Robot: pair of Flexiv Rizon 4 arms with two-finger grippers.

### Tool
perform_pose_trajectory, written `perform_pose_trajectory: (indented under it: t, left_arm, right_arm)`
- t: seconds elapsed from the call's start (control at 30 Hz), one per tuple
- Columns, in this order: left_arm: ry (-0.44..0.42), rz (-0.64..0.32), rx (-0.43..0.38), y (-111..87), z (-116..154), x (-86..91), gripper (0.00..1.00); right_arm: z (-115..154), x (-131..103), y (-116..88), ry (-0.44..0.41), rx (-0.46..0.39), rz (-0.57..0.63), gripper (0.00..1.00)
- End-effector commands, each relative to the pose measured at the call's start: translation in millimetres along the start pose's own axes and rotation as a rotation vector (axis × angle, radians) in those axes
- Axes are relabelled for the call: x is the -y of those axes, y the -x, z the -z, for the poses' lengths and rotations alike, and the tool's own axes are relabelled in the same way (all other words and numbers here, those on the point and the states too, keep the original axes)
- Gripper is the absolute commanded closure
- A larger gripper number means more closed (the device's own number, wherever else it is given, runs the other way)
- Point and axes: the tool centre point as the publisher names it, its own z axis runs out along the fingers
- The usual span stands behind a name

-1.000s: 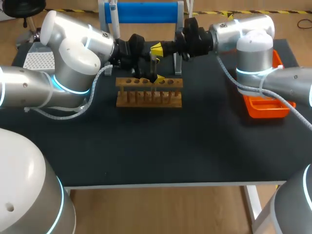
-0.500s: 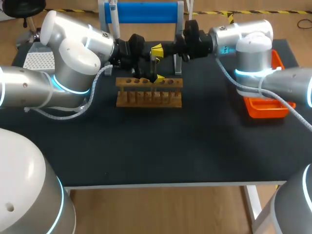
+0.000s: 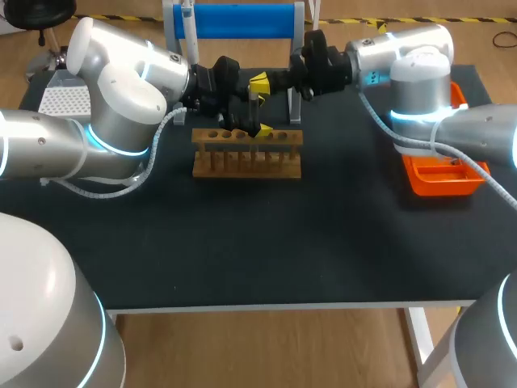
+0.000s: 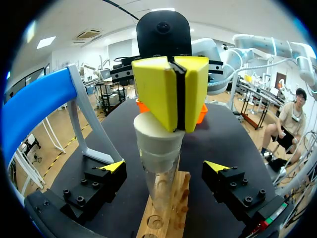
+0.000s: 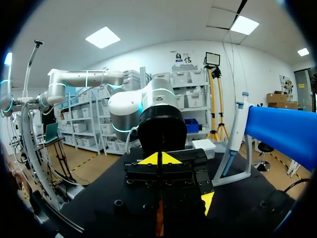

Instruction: Invert the test tube, pick up the pipette, mount the tip to pipette, aspirate from beaker and dispense into the tube, eject the tip, return the pipette, and cap with the stopper.

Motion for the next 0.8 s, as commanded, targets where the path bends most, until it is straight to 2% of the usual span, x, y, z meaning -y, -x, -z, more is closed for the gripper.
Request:
perform_pose_trajectory:
  t: [0.03,0.27,0.4,0.43,0.47,0.57,0.8]
  left_arm:
    - [0.002,0.001,-0.001,0.5,-0.4,0.3,0.00]
    - [0.002,0.001,-0.001,0.5,-0.4,0.3,0.00]
    - [0.002,0.001,-0.001,0.5,-0.4,0.3,0.00]
    - [0.002,0.001,-0.001,0.5,-0.4,0.3,0.00]
    - [0.002,0.001,-0.001,0.5,-0.4,0.3,0.00]
    - [0.002,0.001,-0.001,0.5,-0.4,0.3,0.00]
    - [0.002,0.001,-0.001,0.5,-0.4,0.3,0.00]
  right_arm:
    - [2.4,0.6,-3.5,0.051,0.002,0.035,1.00]
    - [13.8,-26.3,-10.0,0.124,0.021,0.126,1.00]
    - [27.7,-30.8,-8.7,0.125,0.052,0.137,1.00]
    - [34.0,-29.9,-7.4,0.118,0.065,0.133,0.96]
    - [38.9,-28.8,-6.7,0.111,0.075,0.130,0.79]
    - [54.0,-22.2,-4.8,0.082,0.111,0.116,0.00]
    - [81.6,0.1,-5.3,-0.023,0.158,0.090,0.00]
